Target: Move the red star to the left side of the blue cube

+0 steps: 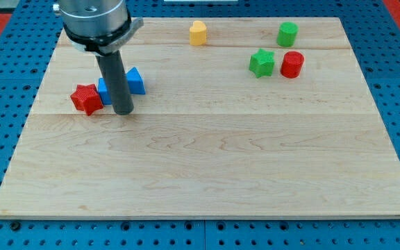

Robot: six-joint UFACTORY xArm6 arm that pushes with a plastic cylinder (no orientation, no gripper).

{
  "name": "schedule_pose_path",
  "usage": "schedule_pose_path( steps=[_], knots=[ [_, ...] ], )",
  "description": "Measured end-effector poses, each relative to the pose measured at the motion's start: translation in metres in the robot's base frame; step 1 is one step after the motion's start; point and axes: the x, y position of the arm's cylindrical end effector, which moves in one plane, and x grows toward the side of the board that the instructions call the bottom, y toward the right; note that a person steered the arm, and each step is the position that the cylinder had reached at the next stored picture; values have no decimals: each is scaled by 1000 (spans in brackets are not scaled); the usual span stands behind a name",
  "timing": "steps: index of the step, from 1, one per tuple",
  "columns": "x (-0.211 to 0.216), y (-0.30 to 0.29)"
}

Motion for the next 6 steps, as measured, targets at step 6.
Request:
schedule_pose_path(
  steps=[6],
  knots=[
    [9,-24]
  ],
)
